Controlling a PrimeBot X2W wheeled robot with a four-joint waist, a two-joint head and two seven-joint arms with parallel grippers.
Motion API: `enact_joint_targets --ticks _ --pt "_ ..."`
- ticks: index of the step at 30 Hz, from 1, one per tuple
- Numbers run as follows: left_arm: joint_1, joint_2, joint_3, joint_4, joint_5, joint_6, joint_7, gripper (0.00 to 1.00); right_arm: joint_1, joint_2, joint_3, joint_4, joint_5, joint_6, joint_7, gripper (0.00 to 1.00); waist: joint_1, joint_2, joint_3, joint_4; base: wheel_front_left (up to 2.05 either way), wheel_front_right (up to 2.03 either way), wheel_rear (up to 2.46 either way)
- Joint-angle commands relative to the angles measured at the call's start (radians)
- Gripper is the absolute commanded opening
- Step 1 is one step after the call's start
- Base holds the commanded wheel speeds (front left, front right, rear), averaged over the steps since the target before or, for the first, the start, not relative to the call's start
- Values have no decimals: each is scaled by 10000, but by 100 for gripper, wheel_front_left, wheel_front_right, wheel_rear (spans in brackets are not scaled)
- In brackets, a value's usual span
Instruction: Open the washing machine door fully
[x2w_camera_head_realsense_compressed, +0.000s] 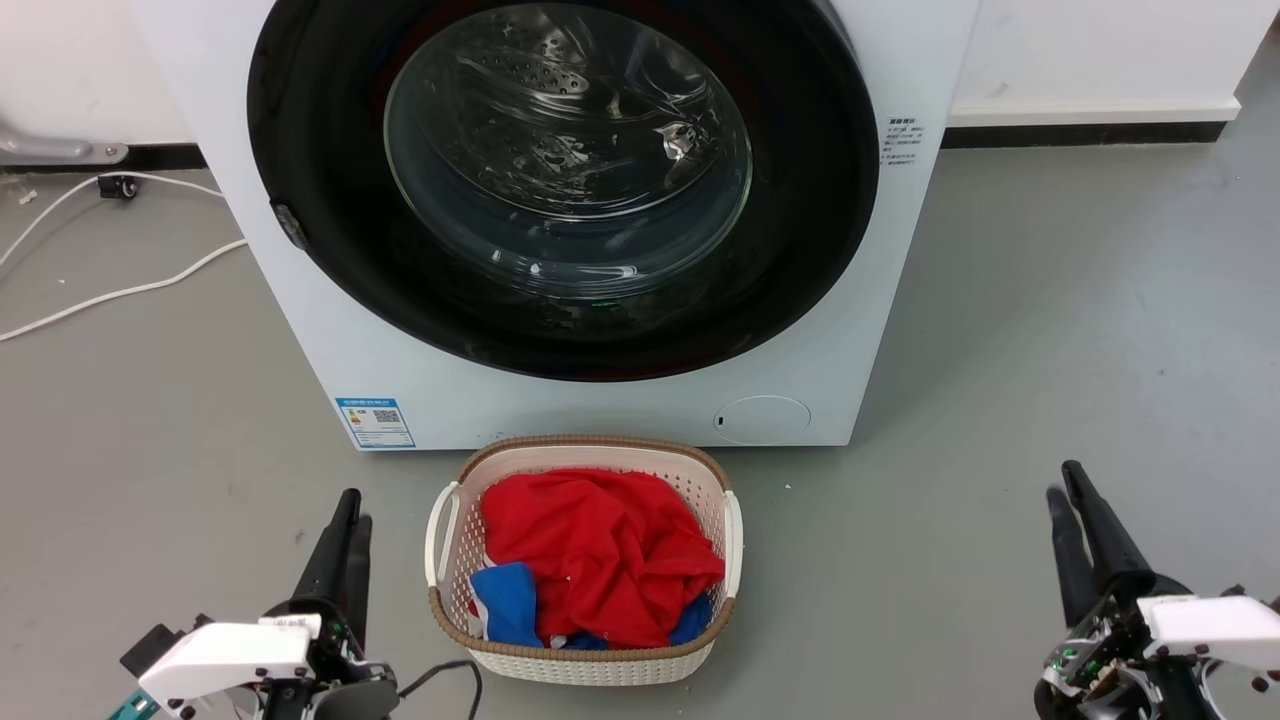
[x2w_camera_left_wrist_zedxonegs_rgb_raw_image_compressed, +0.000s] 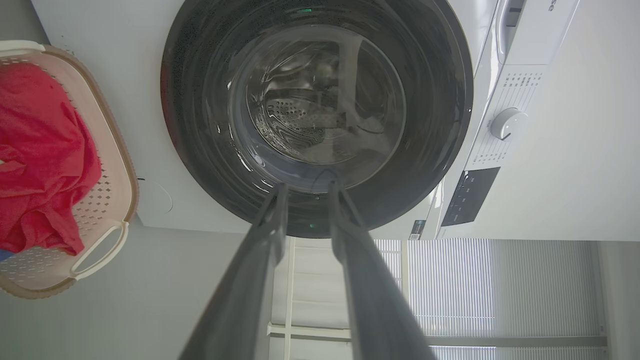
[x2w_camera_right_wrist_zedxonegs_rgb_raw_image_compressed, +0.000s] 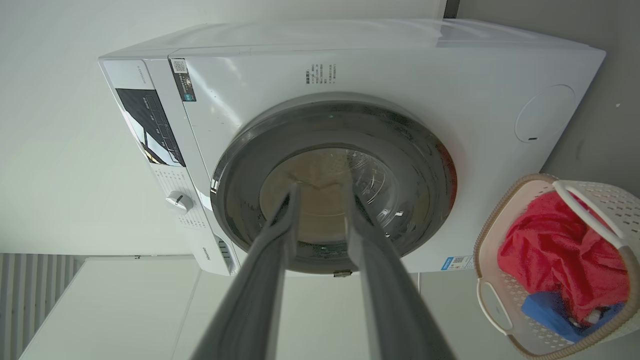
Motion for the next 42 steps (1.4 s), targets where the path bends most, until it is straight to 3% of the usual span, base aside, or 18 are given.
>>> enact_joint_targets --ticks 1,17,29,42 --pt "-117 12 -88 -140 13 -2 -59 100 -84 -6 17 -150 -40 2 -49 100 0 -1 1 -1 0 0 0" --pt "-159 18 -902 -607 837 -2 -861 100 147 -188 413 -645 -1334 4 -859 100 0 -1 7 -8 0 0 0" --pt "-160 22 -1179 -973 3689 15 -1361 100 309 -216 451 -1235 -3949 5 -1359 100 0 -1 -8 -6 0 0 0" --pt "-174 26 -1733 -1076 6811 440 -1798 100 419 -408 759 -1606 -7174 6 -1645 100 0 -1 -12 -12 0 0 0"
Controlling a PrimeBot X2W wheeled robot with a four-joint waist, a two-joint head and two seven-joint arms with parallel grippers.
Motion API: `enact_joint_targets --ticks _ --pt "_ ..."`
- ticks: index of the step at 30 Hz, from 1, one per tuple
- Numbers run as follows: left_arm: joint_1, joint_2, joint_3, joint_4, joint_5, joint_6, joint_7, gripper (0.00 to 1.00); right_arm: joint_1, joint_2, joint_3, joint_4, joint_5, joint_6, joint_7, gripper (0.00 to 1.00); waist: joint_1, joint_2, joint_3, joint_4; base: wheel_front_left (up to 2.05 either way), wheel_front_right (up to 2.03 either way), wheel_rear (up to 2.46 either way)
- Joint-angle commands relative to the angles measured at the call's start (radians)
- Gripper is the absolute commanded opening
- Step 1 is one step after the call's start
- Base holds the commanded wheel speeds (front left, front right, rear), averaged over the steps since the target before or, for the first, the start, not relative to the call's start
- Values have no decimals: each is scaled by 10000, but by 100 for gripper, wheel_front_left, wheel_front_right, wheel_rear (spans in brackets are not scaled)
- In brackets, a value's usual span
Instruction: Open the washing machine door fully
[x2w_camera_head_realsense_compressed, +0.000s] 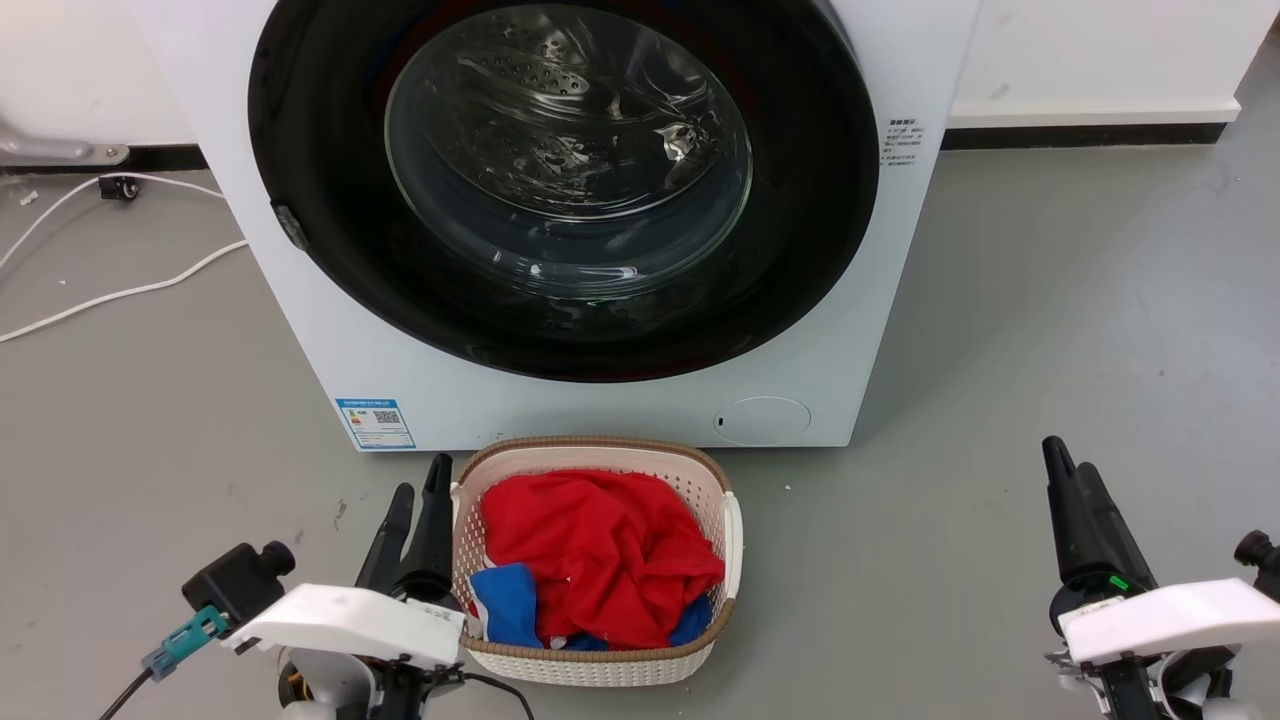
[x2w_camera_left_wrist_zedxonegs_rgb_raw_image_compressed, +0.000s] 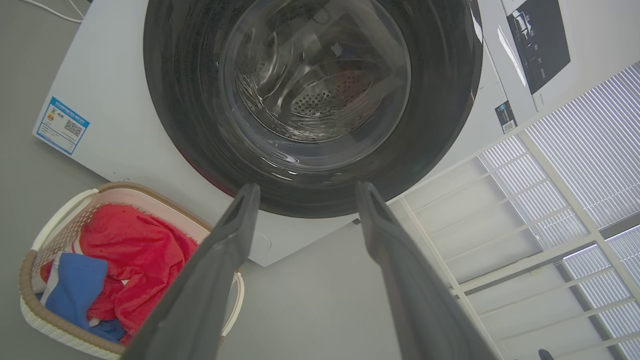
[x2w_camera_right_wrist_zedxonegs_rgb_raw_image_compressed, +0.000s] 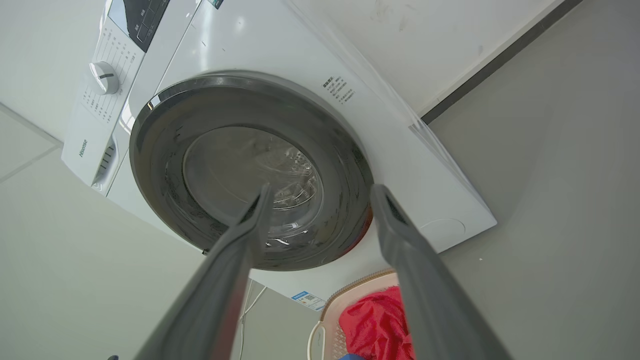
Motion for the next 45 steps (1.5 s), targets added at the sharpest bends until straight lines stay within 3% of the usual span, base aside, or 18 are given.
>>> enact_joint_targets --ticks 1,8,24,45 --pt "-243 26 -60 -152 284 25 -69 100 -62 -106 26 -208 -280 20 -45 100 0 -1 3 -1 0 0 0" --pt "-298 111 -316 -37 1794 213 -303 100 26 -151 152 -521 -1648 20 95 100 0 -1 -4 -13 0 0 0" --pt "-514 407 -904 204 4145 525 -772 100 227 -194 285 -1006 -3815 22 298 100 0 -1 -23 -14 0 0 0" --pt "-647 664 -1389 335 6177 964 -1294 100 438 -227 424 -1333 -5935 24 311 100 0 -1 -69 -15 0 0 0"
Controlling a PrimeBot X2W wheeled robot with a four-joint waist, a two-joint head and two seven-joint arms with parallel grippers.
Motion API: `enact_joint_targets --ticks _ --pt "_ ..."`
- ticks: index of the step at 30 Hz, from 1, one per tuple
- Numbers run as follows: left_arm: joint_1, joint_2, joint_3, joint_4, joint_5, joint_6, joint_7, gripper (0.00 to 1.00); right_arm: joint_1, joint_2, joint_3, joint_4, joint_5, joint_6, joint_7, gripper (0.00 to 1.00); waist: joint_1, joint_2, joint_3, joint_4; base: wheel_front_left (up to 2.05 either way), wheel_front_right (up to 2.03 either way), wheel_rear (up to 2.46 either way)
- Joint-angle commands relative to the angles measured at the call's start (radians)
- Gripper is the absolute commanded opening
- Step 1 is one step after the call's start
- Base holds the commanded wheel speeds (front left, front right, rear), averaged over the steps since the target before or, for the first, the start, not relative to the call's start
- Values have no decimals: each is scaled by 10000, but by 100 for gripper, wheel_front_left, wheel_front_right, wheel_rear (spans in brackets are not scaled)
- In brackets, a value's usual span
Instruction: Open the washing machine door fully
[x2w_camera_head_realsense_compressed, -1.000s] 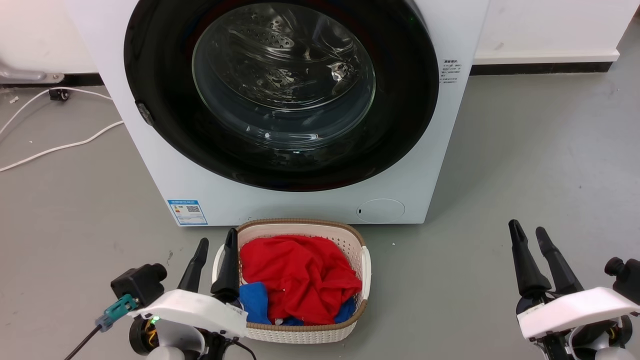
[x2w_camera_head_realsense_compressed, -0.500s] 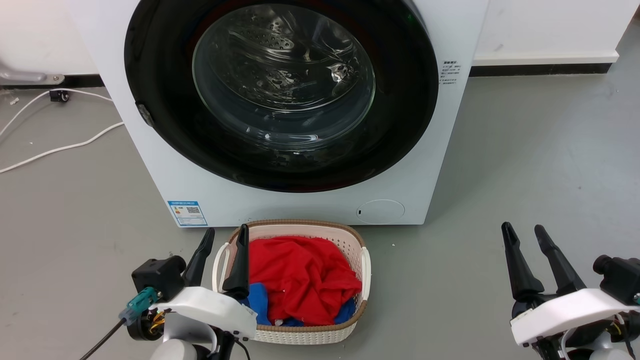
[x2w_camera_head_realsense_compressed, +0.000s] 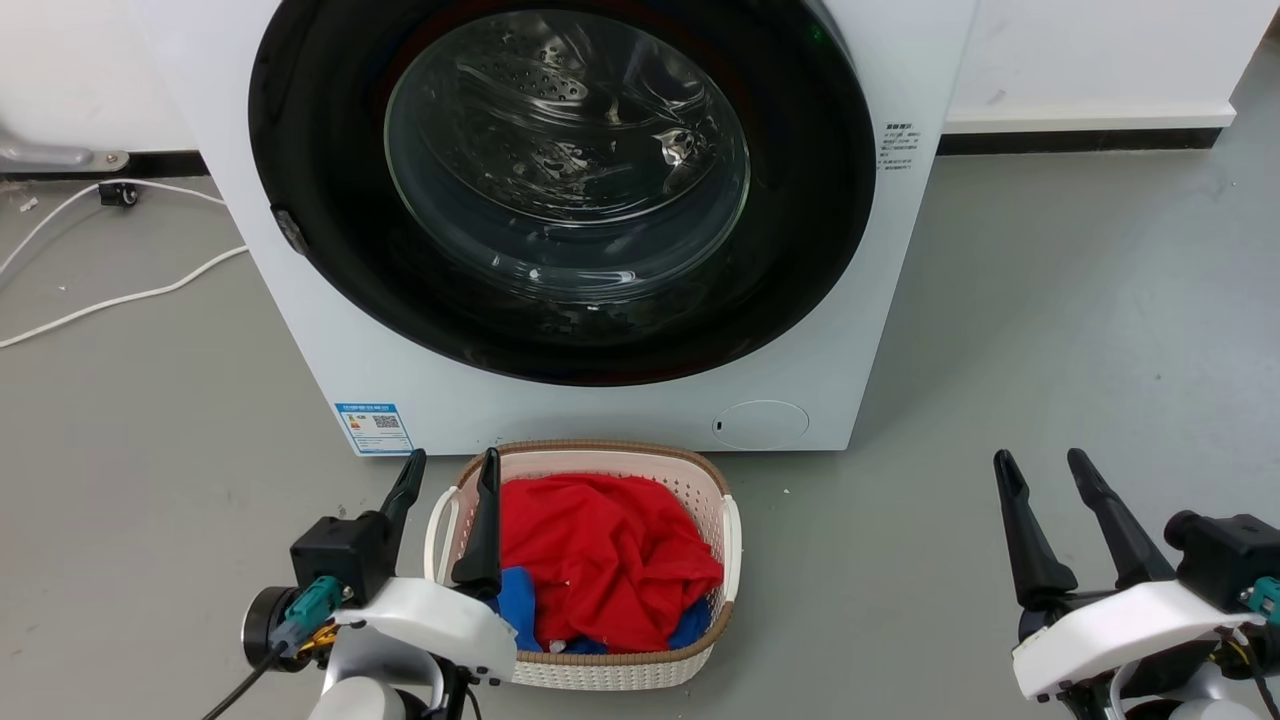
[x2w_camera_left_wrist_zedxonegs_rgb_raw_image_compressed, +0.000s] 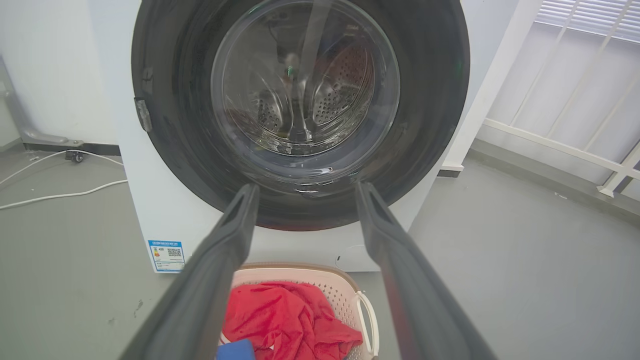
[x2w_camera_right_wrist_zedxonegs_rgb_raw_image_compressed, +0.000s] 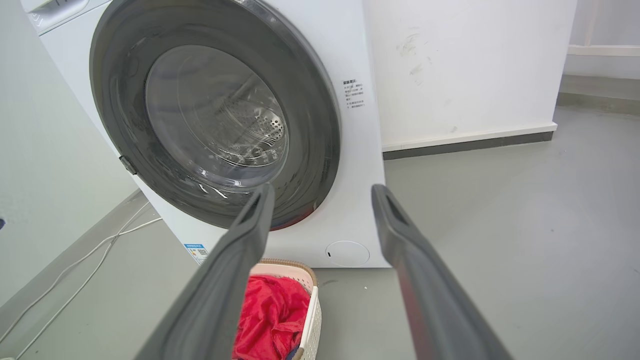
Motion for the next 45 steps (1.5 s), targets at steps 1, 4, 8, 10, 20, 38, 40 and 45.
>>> enact_joint_targets --ticks 1,4,8,10,20,38,40,45 --pt "-173 46 -46 -43 234 41 -93 100 49 -63 22 -115 -224 24 -25 100 0 -1 4 6 0 0 0" --pt "-185 70 -92 -35 461 101 -152 100 76 -60 30 -127 -474 25 -30 100 0 -1 0 13 0 0 0" --pt "-194 84 -156 -24 753 127 -241 100 96 -46 39 -162 -762 24 -63 100 0 -1 7 22 0 0 0" --pt "-200 84 -182 -20 884 126 -288 100 111 -39 63 -175 -889 24 -80 100 0 -1 12 24 0 0 0" --pt "-171 53 -269 7 1512 180 -488 100 154 -7 90 -205 -1581 25 -166 100 0 -1 19 23 0 0 0" --pt "-68 -150 -72 375 2145 -29 -804 100 308 328 -289 -263 -2512 25 -352 100 0 -1 -26 25 0 0 0" --pt "-97 -192 -33 421 2058 -46 -804 100 317 350 -313 -262 -2494 25 -360 100 0 -1 -16 39 0 0 0" --pt "-162 -255 32 492 1983 -89 -804 100 305 381 -343 -255 -2448 25 -371 100 0 -1 0 50 0 0 0"
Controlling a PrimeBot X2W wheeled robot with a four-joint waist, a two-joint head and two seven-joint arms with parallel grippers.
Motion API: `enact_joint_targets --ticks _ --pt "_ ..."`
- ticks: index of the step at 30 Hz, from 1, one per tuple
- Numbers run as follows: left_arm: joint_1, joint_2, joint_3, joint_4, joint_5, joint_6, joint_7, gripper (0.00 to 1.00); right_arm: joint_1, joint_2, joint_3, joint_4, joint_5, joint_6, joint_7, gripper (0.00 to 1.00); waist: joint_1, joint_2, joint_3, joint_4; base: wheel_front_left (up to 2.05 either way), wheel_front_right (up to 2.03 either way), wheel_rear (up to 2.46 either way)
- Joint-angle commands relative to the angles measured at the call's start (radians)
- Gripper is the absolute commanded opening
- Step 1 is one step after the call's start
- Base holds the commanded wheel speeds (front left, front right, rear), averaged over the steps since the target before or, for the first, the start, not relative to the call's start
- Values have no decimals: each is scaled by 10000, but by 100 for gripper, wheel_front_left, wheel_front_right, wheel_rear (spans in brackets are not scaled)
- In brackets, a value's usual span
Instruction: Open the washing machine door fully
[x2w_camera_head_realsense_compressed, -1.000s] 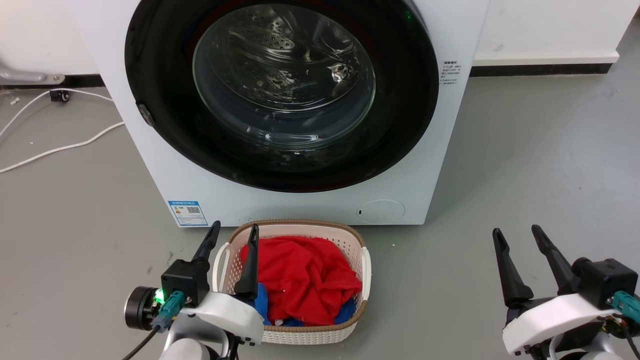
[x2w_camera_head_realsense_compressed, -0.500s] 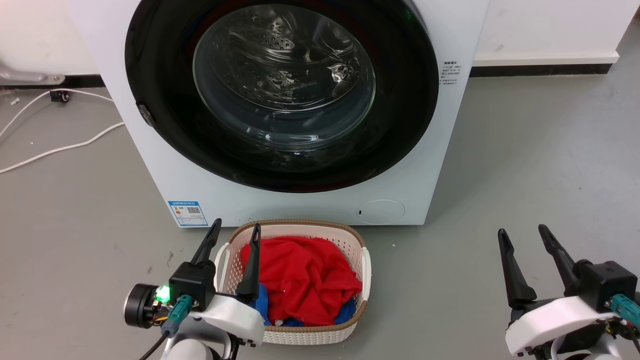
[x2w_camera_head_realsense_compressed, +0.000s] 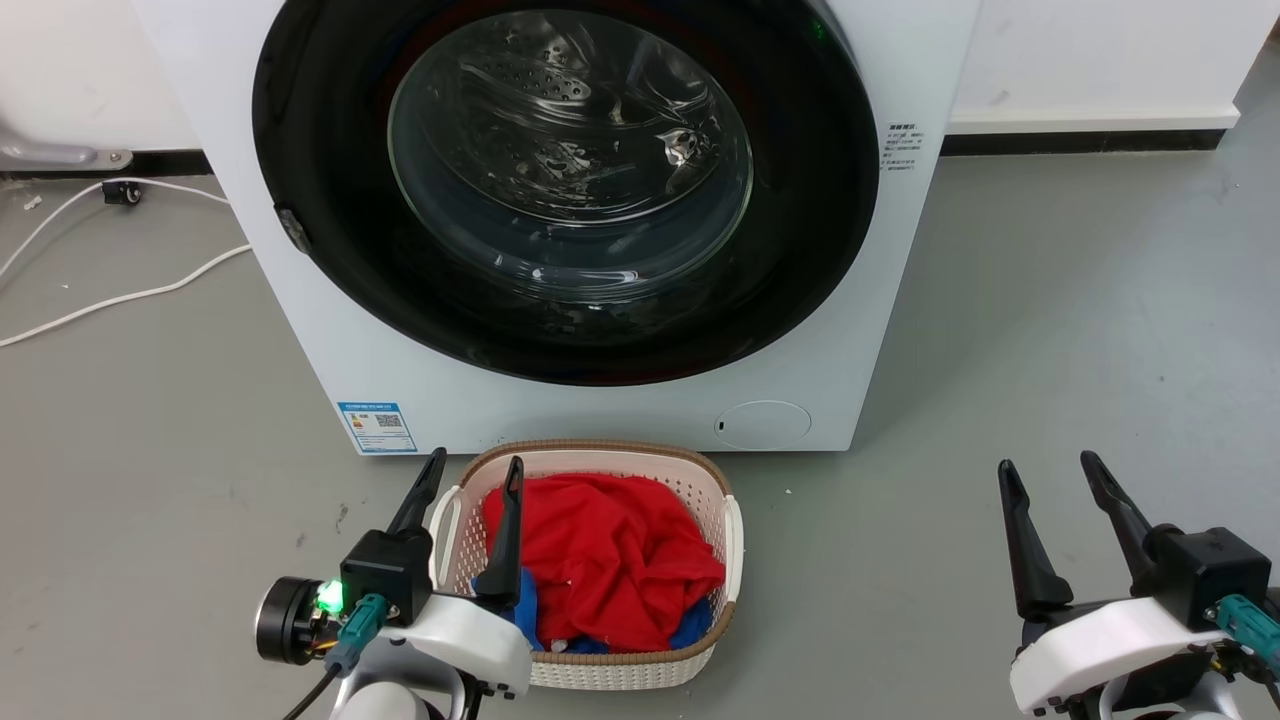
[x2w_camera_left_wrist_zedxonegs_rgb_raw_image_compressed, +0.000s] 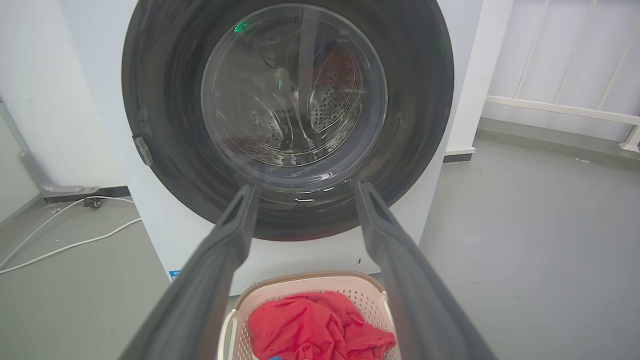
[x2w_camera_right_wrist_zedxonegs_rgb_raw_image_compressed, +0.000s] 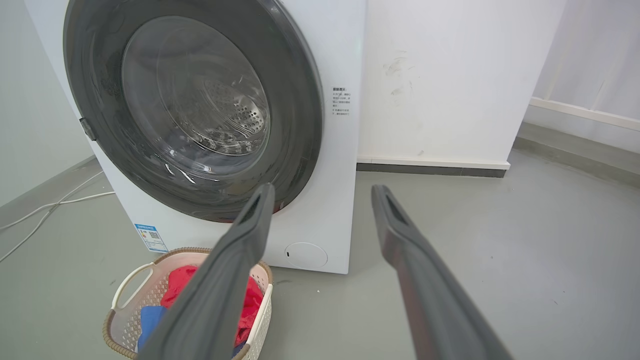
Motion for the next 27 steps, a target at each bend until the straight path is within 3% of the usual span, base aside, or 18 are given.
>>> enact_joint_targets --ticks 1,13,14,15,16,23,27 --pt "-123 -12 27 20 -15 -21 -27 100 75 36 -13 -22 38 22 -42 100 0 0 4 1 0 0 0" --pt "-153 -132 174 120 -74 -73 -27 100 101 89 -22 -2 210 22 25 100 0 0 -1 7 0 0 0" --pt "-157 -136 185 122 -62 -78 -27 100 104 92 -14 2 248 22 53 88 0 0 -3 8 0 0 0" --pt "-161 -141 187 126 -46 -81 -27 100 103 95 -16 -8 279 22 58 34 0 0 -8 10 0 0 0" --pt "-163 -146 189 134 -27 -70 -27 100 105 96 -13 -21 327 22 70 0 0 0 -12 12 0 0 0" --pt "-121 -179 226 122 35 -31 -27 100 104 101 -33 -59 636 11 140 0 0 0 -45 49 0 0 0" --pt "-95 -199 287 124 0 -19 -27 100 59 104 -359 90 1430 11 170 0 0 0 -53 50 0 0 0"
